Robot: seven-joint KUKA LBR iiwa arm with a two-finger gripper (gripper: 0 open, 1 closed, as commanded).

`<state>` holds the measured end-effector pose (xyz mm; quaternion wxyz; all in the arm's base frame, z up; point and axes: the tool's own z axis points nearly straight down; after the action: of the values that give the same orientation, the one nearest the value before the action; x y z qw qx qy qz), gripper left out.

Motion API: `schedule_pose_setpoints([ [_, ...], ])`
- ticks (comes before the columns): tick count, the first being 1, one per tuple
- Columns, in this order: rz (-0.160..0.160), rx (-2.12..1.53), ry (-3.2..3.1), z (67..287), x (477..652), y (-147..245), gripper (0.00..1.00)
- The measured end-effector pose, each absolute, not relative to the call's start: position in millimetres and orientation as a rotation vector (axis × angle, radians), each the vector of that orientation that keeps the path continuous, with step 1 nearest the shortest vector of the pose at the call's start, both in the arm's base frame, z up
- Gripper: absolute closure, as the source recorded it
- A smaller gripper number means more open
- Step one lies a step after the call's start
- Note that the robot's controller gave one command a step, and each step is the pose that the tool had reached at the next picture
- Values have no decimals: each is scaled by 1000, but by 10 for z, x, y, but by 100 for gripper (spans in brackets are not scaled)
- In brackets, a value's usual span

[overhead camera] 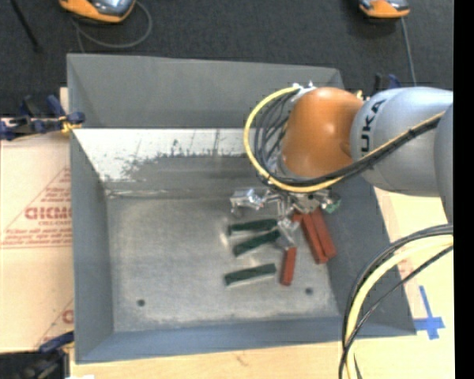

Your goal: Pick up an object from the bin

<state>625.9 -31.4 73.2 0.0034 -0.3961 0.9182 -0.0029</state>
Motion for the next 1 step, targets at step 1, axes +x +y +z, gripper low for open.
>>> schedule_pose_setpoints([
  [1, -9, -1237, 2877, 751, 6268, -314, 100],
])
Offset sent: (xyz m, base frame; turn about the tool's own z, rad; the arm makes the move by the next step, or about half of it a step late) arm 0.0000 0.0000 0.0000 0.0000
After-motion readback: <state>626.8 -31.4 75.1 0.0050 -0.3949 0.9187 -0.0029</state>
